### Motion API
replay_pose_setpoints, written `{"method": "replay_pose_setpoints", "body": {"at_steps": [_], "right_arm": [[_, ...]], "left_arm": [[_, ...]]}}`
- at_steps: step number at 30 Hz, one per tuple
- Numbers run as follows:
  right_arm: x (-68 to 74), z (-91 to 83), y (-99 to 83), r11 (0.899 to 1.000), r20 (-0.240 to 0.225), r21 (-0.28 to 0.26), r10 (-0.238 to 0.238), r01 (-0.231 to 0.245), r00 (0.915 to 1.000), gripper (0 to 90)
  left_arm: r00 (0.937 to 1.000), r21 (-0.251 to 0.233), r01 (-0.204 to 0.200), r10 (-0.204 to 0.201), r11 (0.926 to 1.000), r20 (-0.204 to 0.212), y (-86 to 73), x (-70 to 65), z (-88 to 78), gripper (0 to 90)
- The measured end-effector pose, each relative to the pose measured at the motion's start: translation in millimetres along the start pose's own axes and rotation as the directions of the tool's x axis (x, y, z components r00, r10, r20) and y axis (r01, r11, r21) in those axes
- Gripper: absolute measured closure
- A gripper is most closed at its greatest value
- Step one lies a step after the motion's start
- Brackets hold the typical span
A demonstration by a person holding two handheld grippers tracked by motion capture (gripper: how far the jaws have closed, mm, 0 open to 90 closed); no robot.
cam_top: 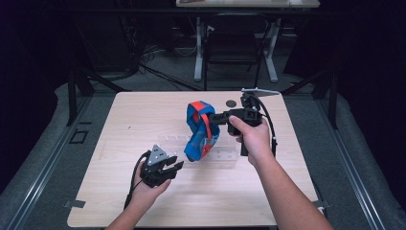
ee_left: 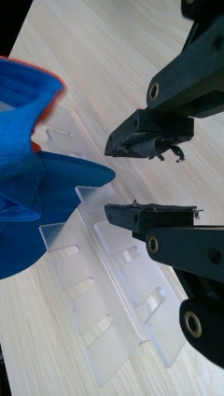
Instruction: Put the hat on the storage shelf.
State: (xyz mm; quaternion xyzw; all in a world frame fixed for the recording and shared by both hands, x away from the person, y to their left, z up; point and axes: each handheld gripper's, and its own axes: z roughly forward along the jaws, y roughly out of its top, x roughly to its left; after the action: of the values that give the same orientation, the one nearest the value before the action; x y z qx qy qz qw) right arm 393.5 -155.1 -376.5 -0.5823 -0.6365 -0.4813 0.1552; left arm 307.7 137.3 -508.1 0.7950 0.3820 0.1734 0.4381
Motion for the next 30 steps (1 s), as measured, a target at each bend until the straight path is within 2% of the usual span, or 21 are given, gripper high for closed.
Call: {"method": "replay_pose_setpoints", "body": {"at_steps": [5, 20, 24, 30], "right_arm": [[-2.0, -4.9, -0.8, 1.000, 0.004, -0.001, 0.002, -0.002, 1.0000, 71.4], [-14.1, -19.7, -8.9, 1.000, 0.066, -0.008, -0.027, 0.027, 0.9974, 67.9], [-16.7, -23.1, -10.9, 0.999, 0.076, -0.012, -0.031, 0.032, 0.9967, 67.4], [-23.5, -31.6, -16.5, 0.999, 0.115, -0.005, -0.049, 0.050, 0.9921, 67.2]], "left_arm": [[1.0000, -0.002, 0.005, -0.005, 1.0000, -0.008, -1.0, 3.8, -3.7, 64.1], [0.9992, 0.012, 0.026, -0.026, 0.9996, -0.031, -9.0, 15.7, -10.8, 61.1], [0.9982, 0.010, 0.043, -0.043, 0.9990, -0.042, -12.8, 20.8, -13.2, 60.9], [0.9962, 0.012, 0.066, -0.065, 0.9978, -0.058, -18.5, 30.7, -18.4, 61.0]]}}
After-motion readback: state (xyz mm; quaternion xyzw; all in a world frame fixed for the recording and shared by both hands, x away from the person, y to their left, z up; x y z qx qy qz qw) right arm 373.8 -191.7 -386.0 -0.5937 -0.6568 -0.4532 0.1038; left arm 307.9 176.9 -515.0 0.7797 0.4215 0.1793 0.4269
